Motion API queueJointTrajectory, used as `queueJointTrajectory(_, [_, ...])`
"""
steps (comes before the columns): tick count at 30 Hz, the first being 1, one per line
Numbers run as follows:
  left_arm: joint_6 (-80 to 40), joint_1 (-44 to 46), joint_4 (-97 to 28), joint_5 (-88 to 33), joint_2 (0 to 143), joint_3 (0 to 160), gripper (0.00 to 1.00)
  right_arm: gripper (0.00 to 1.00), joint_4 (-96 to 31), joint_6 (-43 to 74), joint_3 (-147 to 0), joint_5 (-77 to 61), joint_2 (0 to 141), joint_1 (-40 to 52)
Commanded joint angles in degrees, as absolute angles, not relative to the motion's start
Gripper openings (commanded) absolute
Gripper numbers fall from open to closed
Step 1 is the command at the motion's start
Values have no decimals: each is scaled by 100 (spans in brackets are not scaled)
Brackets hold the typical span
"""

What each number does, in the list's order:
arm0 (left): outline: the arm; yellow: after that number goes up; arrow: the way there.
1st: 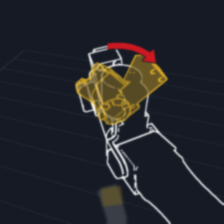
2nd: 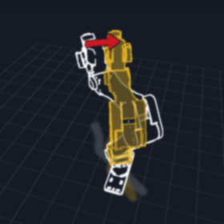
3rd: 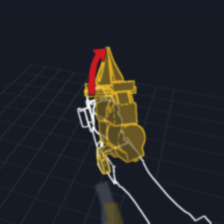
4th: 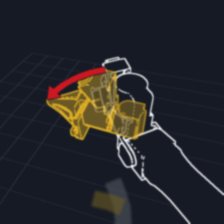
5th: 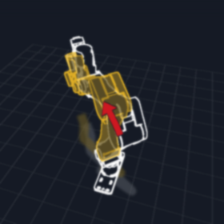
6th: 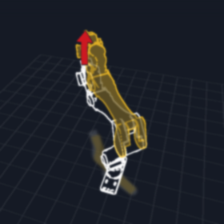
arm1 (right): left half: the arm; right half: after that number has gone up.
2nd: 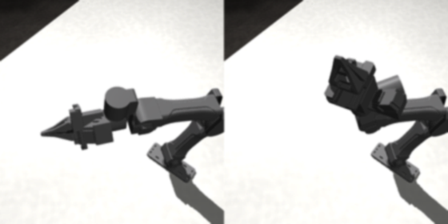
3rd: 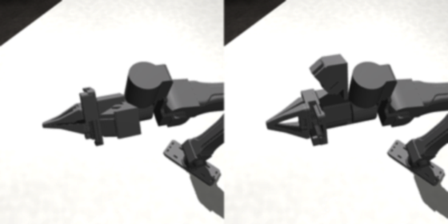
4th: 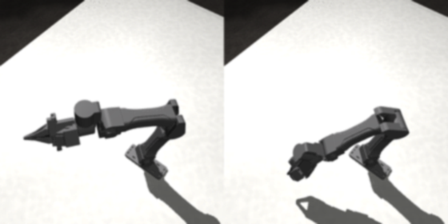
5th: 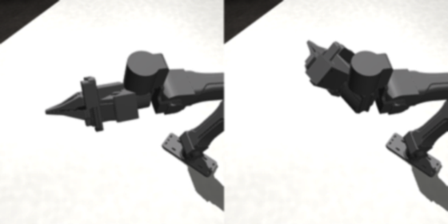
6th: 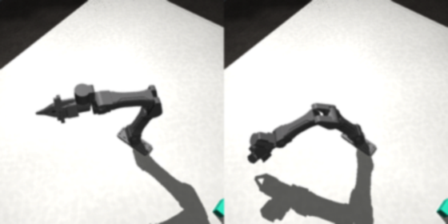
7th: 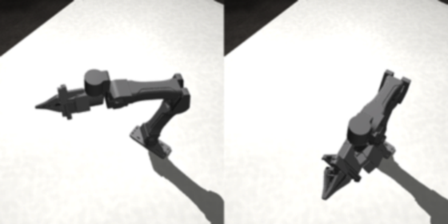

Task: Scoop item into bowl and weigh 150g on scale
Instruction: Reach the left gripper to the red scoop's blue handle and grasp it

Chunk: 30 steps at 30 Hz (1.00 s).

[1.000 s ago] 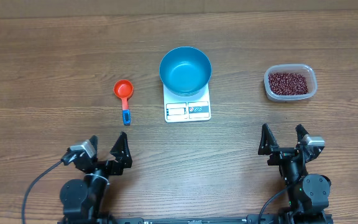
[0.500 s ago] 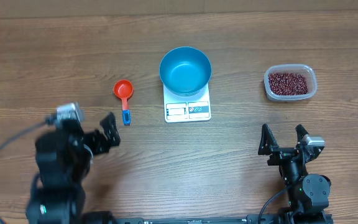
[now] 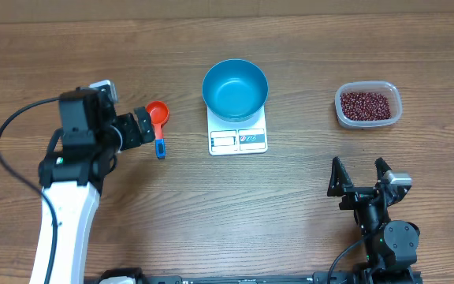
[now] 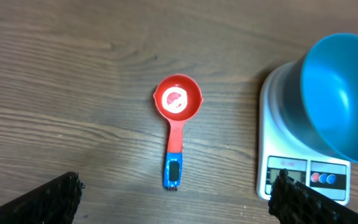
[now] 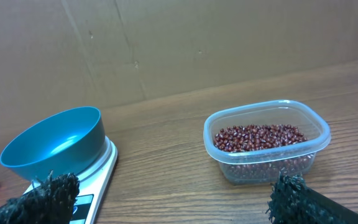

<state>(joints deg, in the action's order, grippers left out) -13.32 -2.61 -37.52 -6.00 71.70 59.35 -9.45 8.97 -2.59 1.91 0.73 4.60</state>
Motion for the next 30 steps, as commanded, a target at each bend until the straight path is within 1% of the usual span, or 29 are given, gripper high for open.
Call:
queueJointTrajectory(1, [-1533, -222, -3647, -753, 7594, 6062, 100, 100, -904, 867, -248, 248, 16, 491])
queueJointTrajectory(4, [-1837, -222, -3505, -753, 7994, 6062, 100, 100, -904, 867, -248, 248, 16, 491])
queueJointTrajectory(7, [-1767, -215, -3391, -757, 8283, 6062, 100, 100, -906, 867, -248, 248, 16, 491])
queueJointTrajectory(9, [-1710, -161, -3312, -757, 8468, 6062, 97, 100, -904, 867, -248, 248, 16, 491])
queueJointTrajectory(10, [-1616, -69, -3264, -753, 8602, 6062, 93, 100, -906, 867, -248, 248, 16, 491])
queueJointTrajectory(13, [-1461, 172, -3166, -672, 8836, 6062, 90, 100, -904, 867, -248, 248, 16, 491])
queueJointTrajectory(16, [-1387, 508, -3109, -231, 9111, 6066, 92, 100, -904, 867, -248, 248, 16, 491])
queueJointTrajectory(20, [-1343, 895, -3109, 454, 9590, 6093, 99, 100, -906, 867, -248, 248, 16, 491])
queueJointTrajectory(25, [-1647, 827, -2965, 445, 9966, 6101, 100, 100, -906, 867, -248, 248, 16, 491])
queueJointTrajectory(30, [-1671, 749, -2777, 449, 10044, 6104, 99, 100, -904, 867, -248, 248, 16, 491])
